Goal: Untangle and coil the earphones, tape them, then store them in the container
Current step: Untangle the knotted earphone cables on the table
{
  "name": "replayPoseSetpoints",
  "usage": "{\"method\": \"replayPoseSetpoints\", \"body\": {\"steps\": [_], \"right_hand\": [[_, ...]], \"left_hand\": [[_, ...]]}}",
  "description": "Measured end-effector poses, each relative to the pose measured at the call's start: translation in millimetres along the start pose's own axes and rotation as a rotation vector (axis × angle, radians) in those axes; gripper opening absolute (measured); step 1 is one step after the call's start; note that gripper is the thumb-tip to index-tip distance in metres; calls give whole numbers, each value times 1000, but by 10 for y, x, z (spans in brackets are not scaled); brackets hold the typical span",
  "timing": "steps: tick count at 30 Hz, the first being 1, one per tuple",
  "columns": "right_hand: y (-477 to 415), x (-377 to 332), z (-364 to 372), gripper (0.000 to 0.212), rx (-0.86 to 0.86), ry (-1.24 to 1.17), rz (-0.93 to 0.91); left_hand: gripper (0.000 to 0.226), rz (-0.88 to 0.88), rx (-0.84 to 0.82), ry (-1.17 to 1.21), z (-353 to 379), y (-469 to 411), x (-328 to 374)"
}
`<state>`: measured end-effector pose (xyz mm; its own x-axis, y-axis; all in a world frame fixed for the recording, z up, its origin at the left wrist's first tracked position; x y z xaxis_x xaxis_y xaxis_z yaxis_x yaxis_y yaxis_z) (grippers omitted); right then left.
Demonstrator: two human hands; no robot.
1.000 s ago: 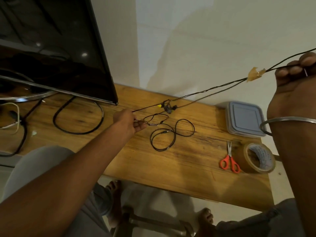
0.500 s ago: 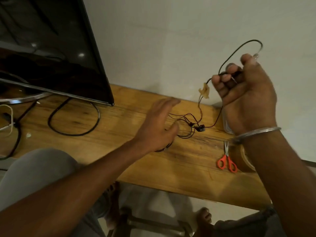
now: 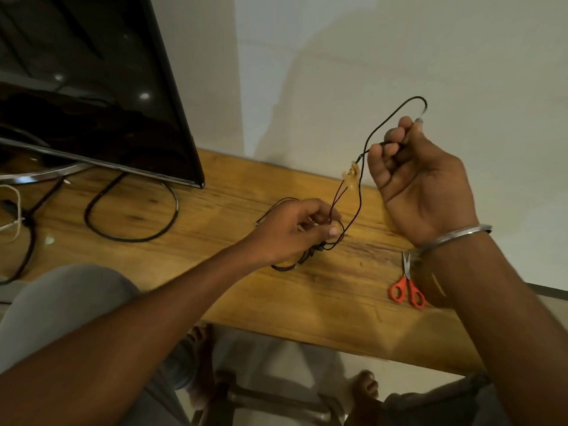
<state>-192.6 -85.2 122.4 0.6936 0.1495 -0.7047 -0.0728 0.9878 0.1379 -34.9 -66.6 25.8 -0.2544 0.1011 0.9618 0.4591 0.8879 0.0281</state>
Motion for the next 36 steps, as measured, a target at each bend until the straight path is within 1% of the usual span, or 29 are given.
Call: {"method": "replayPoseSetpoints", "body": {"steps": [1,3,5,6,7,8,9,10,11,12,13,14,16,18,19,21,23,24,27,29,31,33,36], "right_hand": [[1,21,6,16,-18,-7,11],[-16,45,-14,17,-39,5,10],[-34,124,-72,21,-43,91,12],[-39,192,-126,25,-32,196,19],[-46,271,-194,33,-29,383,25],[-41,358,-254,43,-58,636,28],[-25,452,-293,51,-137,913,22],[-10,555,-333,53,-259,1148,11],[5,646,-377,45,-373,1324,-13],[14,703,-428,29,-429,1445,-53],[7,724,-478,16,-435,1521,-109],[-17,711,-539,16,-401,1578,-173],[-71,657,-649,25,-307,1675,-276],[-116,618,-752,29,-273,1804,-335],[-140,605,-807,31,-260,1887,-328],[-181,562,-908,39,-270,2030,-254],[-210,496,-990,50,-320,2069,-146],[-209,454,-993,52,-352,2056,-104],[-191,333,-943,41,-417,1906,-65],[-167,241,-827,35,-392,1795,-117],[-142,153,-696,35,-319,1632,-187],[-109,68,-555,36,-244,1471,-271],[-31,-24,-297,33,-193,1229,-349]], "left_hand": [[14,10,10,11,-4,-4,0],[10,1,43,146,-34,-8,16],[12,-10,102,396,-95,-9,72],[12,-8,131,530,-138,-14,110],[14,-2,147,660,-182,-24,149],[16,5,156,772,-230,-34,182],[18,10,171,864,-283,-47,202],[20,10,193,941,-340,-58,214],[19,11,215,1009,-400,-68,220],[18,18,236,1060,-458,-76,223],[19,27,256,1094,-515,-79,228],[20,36,279,1120,-565,-80,228],[24,50,319,1168,-637,-76,215],[26,65,318,1211,-674,-77,223],[27,67,316,1219,-688,-78,226],[29,62,338,1167,-742,-78,213],[30,61,415,1018,-836,-69,183],[30,59,452,946,-870,-61,165],[29,5,495,845,-849,-46,121],[30,-31,505,792,-811,-39,102],[30,-68,530,710,-813,-28,63],[31,-126,543,580,-809,-17,5],[30,-227,513,364,-706,-23,-97]]}}
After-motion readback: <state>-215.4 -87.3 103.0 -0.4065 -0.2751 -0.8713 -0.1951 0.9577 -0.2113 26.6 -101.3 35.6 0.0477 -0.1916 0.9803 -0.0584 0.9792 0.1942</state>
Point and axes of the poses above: each hand's wrist, its own y-axis away from the middle knuckle, its own z-axis out of the palm, x = y × z, the point moved 4 cm from there along -y, towards the middle knuckle, and after that the axes turned 1 degree about -x, right-handed, at the moved point
